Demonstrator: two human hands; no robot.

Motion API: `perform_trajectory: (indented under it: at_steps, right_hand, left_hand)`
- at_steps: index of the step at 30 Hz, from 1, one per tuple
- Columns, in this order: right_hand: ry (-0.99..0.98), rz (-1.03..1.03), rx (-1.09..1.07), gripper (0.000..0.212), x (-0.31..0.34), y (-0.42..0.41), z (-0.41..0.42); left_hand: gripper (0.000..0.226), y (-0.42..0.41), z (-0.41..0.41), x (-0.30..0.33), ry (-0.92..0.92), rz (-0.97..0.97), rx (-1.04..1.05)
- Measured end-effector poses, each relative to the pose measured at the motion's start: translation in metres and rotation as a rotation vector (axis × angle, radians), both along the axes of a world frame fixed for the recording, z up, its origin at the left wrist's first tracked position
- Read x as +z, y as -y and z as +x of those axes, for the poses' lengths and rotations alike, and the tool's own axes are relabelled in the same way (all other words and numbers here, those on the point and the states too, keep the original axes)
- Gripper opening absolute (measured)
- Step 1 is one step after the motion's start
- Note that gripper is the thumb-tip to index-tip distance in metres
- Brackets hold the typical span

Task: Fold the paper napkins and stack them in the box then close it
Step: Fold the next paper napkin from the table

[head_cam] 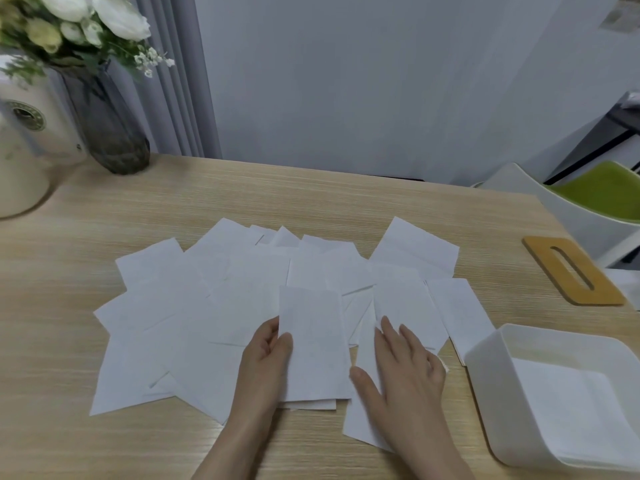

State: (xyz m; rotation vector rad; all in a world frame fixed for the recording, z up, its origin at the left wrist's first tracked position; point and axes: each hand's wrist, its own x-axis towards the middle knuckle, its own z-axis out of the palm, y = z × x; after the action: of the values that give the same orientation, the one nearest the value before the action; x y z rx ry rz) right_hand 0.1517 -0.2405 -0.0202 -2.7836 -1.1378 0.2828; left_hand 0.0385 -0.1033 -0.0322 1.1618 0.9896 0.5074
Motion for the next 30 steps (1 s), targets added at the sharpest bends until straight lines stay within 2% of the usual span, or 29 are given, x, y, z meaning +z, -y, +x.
perform_trajectory:
  at_steps: [8,14,17,18,21,22,24,26,30]
  right_hand:
    - [-0.034,0.040,0.021,0.065,0.005,0.005,-0.005]
    - [-0.126,0.052,0.132,0.059,0.016,0.010,-0.015]
    - [-0.206,0.115,0.187,0.076,0.018,0.016,-0.022]
    - [-0.238,0.140,0.179,0.070,0.019,0.018,-0.023]
    - [-0.276,0.264,0.054,0.030,0.019,0.020,-0.016]
    - [-0.242,0.292,0.001,0.025,0.019,0.019,-0.012]
    - [-0.117,0.289,-0.106,0.032,0.015,0.018,0.001]
    - [-0.071,0.308,-0.236,0.044,0.013,0.016,0.014]
    - [-0.262,0.379,-0.388,0.057,0.011,0.013,0.030]
  left_hand:
    - [0.030,0.001,-0.001,0.000,-0.006,0.012,-0.017]
    - [0.030,0.002,-0.001,0.001,0.007,0.017,-0.008]
    - [0.027,0.002,-0.002,0.000,0.016,0.009,0.017]
    - [0.027,0.002,-0.002,-0.001,0.020,0.008,0.026]
    - [0.027,0.002,-0.002,-0.002,0.027,0.005,0.037]
    - [0.027,0.002,-0.002,-0.002,0.032,0.001,0.038]
    - [0.028,0.003,-0.002,-0.002,0.044,-0.009,0.040]
    - [0.028,0.003,-0.003,-0.002,0.053,-0.008,0.039]
    - [0.027,0.002,-0.003,-0.003,0.058,-0.019,0.031]
